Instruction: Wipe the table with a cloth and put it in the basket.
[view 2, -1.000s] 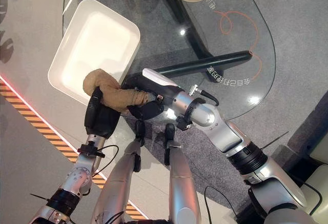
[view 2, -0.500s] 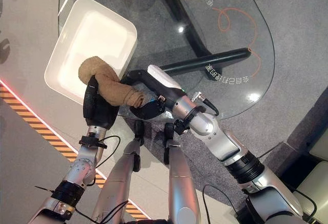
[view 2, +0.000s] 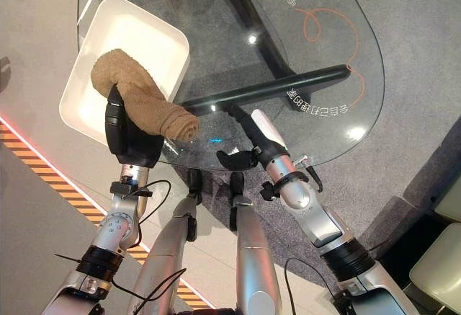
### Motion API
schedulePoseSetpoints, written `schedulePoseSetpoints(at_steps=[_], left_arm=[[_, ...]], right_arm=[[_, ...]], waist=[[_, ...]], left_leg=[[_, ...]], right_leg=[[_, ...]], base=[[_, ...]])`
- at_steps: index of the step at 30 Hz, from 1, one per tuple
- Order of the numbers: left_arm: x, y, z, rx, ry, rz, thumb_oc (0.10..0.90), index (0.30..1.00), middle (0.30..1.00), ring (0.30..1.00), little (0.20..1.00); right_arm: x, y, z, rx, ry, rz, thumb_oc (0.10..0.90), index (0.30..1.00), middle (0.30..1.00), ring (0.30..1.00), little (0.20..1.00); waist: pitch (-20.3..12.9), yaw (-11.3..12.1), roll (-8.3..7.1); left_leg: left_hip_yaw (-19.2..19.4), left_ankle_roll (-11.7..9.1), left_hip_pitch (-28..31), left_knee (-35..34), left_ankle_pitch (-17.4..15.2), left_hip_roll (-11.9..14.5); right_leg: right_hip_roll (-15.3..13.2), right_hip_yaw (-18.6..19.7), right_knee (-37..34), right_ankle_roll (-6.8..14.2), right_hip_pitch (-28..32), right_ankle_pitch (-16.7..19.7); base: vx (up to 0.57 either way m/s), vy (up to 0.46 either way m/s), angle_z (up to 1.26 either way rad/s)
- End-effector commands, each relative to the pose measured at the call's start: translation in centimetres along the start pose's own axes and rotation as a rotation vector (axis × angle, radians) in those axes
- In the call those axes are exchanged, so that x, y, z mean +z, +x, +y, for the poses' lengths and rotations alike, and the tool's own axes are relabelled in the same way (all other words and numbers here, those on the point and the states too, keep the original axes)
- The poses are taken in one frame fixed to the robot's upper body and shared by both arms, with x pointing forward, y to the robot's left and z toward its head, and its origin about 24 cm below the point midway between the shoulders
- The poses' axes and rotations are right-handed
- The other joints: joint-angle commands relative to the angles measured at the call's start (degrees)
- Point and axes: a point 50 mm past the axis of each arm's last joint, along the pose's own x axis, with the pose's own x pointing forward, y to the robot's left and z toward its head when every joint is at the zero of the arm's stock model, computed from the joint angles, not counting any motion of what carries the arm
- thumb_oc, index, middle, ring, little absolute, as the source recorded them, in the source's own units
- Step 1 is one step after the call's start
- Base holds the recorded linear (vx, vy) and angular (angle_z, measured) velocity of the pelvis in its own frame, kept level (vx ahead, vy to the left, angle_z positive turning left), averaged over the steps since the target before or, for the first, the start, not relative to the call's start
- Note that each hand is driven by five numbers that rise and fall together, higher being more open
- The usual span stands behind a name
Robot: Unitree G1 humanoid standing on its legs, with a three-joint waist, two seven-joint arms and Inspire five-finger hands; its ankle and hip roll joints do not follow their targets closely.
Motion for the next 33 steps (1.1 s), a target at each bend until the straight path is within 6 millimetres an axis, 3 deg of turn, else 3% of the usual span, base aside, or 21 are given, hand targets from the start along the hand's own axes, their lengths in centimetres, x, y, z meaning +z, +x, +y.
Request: schedulePoseSetpoints(at_steps=[1, 14, 18, 21, 23, 33], left_arm=[[2.8, 2.9, -5.6, -0.355, 0.13, -0.132, 0.1, 0.3, 0.3, 0.3, 0.2], [8.9, 3.5, -5.1, -0.162, 0.522, -0.371, 0.1, 0.3, 0.3, 0.3, 0.2], [11.0, 3.9, -4.3, -0.021, 0.75, -0.426, 0.1, 0.3, 0.3, 0.3, 0.2], [12.0, 4.6, -4.4, 0.043, 0.871, -0.436, 0.1, 0.3, 0.3, 0.3, 0.2], [12.9, 5.7, -4.5, 0.114, 1.042, -0.438, 0.1, 0.3, 0.3, 0.3, 0.2], [15.6, 8.7, -5.1, 0.336, 1.389, -0.451, 0.1, 0.3, 0.3, 0.3, 0.2]], right_arm=[[3.8, 0.1, -1.4, -0.071, 0.044, -0.224, 0.8, 0.9, 0.9, 0.9, 0.9], [2.5, 0.2, -1.3, -0.012, 0.044, -0.151, 0.8, 0.9, 0.9, 0.9, 0.9], [2.0, 0.9, -1.1, 0.019, 0.038, -0.12, 0.8, 0.9, 0.9, 0.9, 0.9], [1.9, 1.2, -1.3, 0.031, 0.039, -0.107, 0.8, 0.9, 0.9, 0.9, 0.9], [1.9, 1.7, -1.6, 0.043, 0.039, -0.096, 0.8, 0.9, 0.9, 0.9, 0.9], [2.0, 3.4, -2.1, 0.088, 0.033, -0.051, 0.8, 0.9, 0.9, 0.9, 0.9]], waist=[[-1.6, 0.4, -0.69], [-1.6, 0.2, 1.04], [-1.6, 0.1, 1.37], [-1.6, 0.0, 1.59], [-1.6, -0.1, 1.82], [-1.6, -0.9, 2.23]], left_leg=[[0.6, 1.7, -1.2, 8.8, -7.5, -1.7], [0.6, 1.6, -2.5, 10.3, -8.0, -1.9], [0.9, 1.5, -3.7, 11.2, -8.1, -1.9], [1.2, 1.5, -4.4, 11.6, -8.2, -1.8], [1.4, 1.6, -5.2, 12.1, -8.3, -1.8], [2.9, 1.8, -8.5, 13.2, -8.0, -1.6]], right_leg=[[1.2, -0.5, -9.3, 2.6, 3.3, 5.4], [0.5, -0.3, -8.4, 2.3, 2.2, 4.6], [0.2, 0.0, -8.2, 2.2, 1.0, 4.7], [0.0, 0.2, -8.1, 2.2, 0.2, 4.8], [-0.2, 0.3, -7.9, 2.3, -0.8, 5.0], [-0.8, 1.1, -8.2, 2.6, -4.7, 6.4]], base=[[0.02, 0.031, -0.01], [0.02, 0.064, -0.01], [0.04, 0.119, -0.02], [0.02, 0.086, -0.03], [0.03, 0.108, -0.02], [0.01, 0.1, -0.02]])
